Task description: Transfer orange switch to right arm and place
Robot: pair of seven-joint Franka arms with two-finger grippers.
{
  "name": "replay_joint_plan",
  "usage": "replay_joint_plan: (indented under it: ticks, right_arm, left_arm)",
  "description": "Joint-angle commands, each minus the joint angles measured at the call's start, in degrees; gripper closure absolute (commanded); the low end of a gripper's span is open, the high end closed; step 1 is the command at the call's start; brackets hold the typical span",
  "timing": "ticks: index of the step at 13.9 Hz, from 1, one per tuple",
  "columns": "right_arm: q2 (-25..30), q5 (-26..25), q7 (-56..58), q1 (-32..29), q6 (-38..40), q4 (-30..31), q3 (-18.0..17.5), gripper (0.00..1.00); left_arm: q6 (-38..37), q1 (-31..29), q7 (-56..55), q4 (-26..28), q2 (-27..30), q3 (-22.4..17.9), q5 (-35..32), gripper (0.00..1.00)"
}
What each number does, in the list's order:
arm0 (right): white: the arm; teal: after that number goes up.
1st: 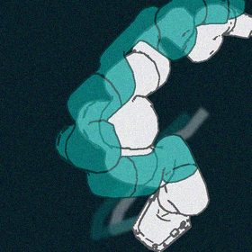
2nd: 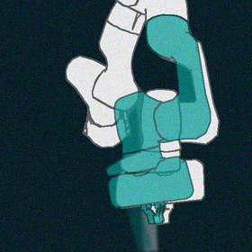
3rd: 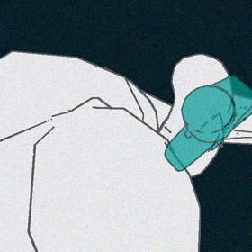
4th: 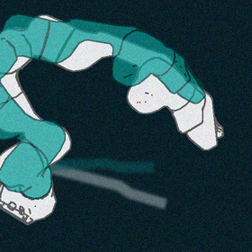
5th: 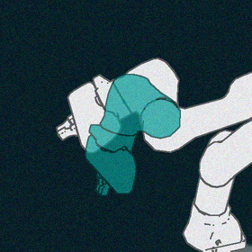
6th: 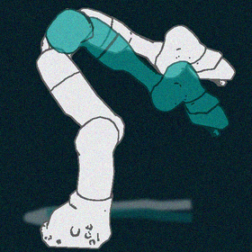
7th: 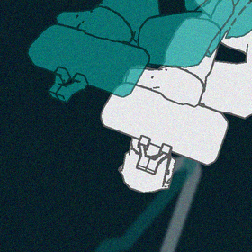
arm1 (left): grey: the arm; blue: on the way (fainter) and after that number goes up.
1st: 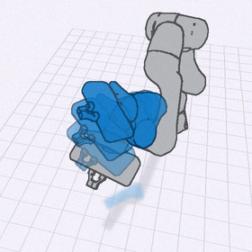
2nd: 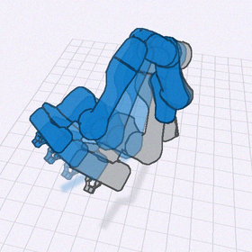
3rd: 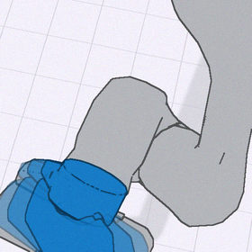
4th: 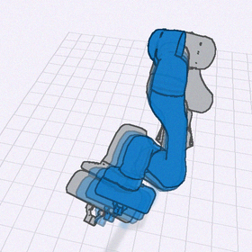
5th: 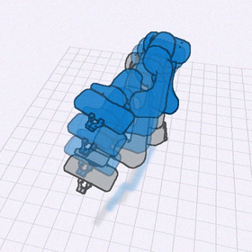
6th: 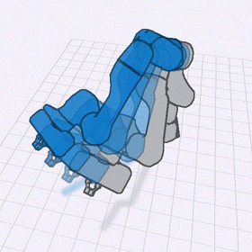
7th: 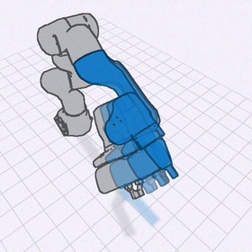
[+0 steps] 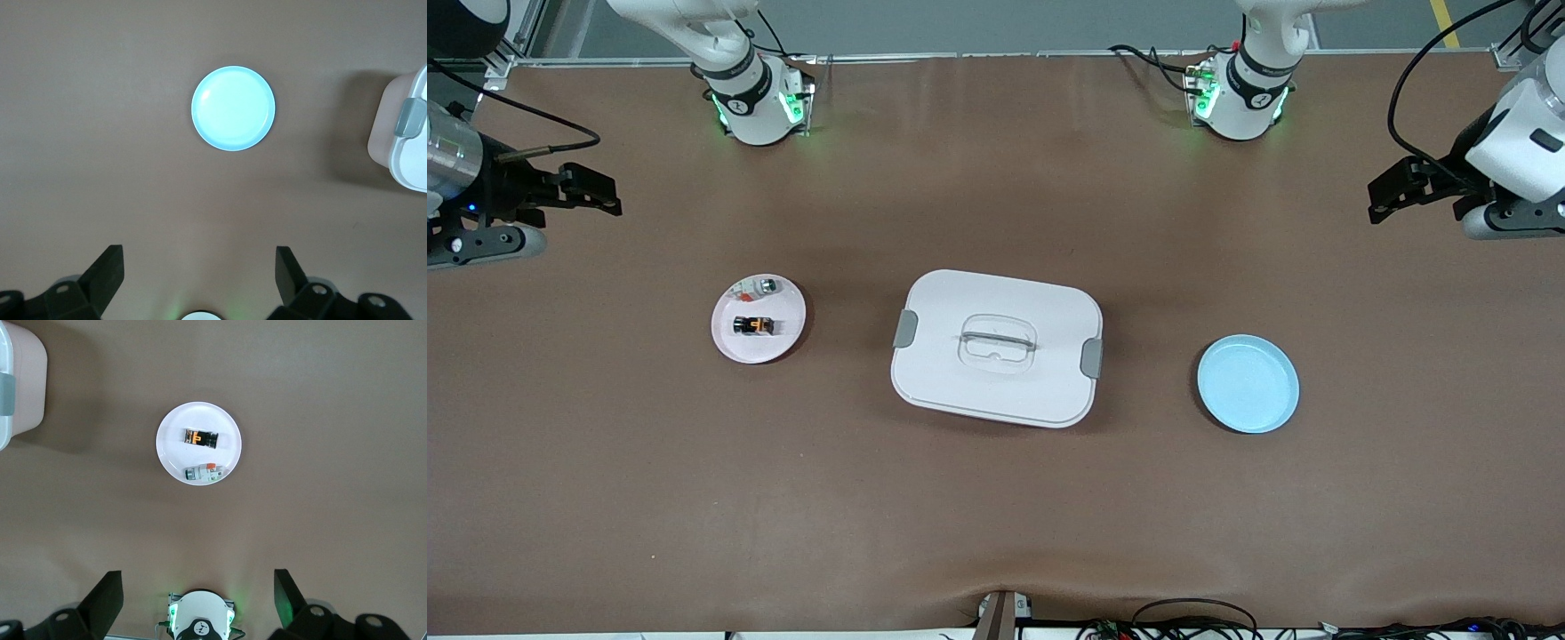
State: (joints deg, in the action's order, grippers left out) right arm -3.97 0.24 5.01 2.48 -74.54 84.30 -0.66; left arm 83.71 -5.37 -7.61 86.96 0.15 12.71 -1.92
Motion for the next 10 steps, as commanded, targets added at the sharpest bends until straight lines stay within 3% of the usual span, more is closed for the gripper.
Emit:
replay_joint_plan:
  ticks: [1, 4, 10]
  right_arm:
    - [-1.75, 0.29, -1.23, -1.42, 1.41, -4.40, -0.40, 0.00]
    - [-1.75, 0.11, -1.05, -2.21, 0.63, -8.53, -0.40, 0.00]
    - [-1.48, 0.47, -1.49, -4.50, 1.15, -8.37, -0.40, 0.00]
  left_arm:
    - [0.23, -0.42, -0.30, 0.05, 0.64, 0.12, 1.91, 0.00]
    - [0.23, -0.34, 0.14, 0.05, 0.64, 0.12, 2.45, 0.00]
    - [0.23, 0.01, 0.32, 0.05, 0.55, 0.12, 2.54, 0.00]
